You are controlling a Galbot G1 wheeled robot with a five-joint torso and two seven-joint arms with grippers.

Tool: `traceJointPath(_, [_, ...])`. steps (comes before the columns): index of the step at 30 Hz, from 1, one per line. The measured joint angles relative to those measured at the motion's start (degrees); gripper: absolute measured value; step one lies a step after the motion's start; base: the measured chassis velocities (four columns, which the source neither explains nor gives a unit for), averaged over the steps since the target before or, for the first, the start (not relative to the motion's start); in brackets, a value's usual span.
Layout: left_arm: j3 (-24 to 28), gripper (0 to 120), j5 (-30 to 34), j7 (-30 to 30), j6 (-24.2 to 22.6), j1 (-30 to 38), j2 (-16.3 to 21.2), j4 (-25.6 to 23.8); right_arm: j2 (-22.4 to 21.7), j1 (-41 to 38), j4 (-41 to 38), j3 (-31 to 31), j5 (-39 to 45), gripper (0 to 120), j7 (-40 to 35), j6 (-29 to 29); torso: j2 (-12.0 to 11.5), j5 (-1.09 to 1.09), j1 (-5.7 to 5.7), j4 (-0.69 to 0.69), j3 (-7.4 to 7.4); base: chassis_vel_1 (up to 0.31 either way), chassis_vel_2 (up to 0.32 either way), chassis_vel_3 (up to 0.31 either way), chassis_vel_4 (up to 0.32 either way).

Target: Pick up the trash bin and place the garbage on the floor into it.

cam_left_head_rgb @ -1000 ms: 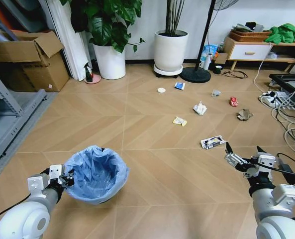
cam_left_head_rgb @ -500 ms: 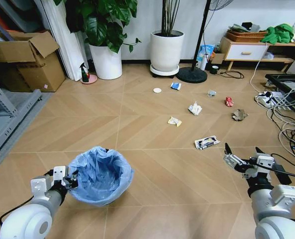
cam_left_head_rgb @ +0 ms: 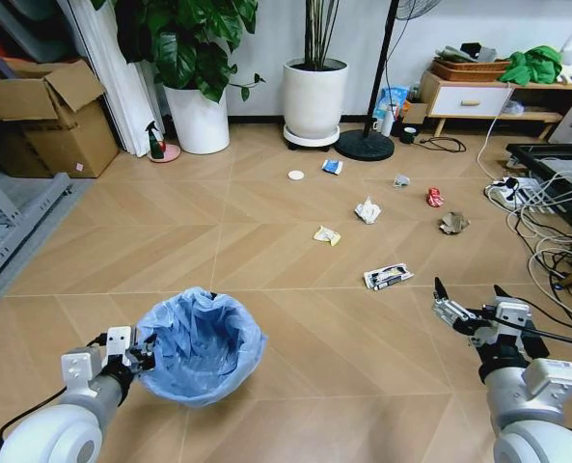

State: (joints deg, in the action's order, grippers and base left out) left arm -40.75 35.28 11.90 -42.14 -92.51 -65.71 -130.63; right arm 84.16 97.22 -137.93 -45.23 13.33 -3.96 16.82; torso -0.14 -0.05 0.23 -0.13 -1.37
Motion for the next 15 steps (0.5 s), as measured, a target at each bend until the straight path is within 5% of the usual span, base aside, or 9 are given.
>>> traceJointPath(15, [0.34, 0, -0.34, -0.50, 0.00, -0.20, -0.19, -0.84, 0.33, -0.14, 0.42, -0.09, -0.65, 100, 0.35, -0.57, 0.00, 0.02, -0.01, 0.00, 0.00, -0.074, -0.066, 0.072, 0.075])
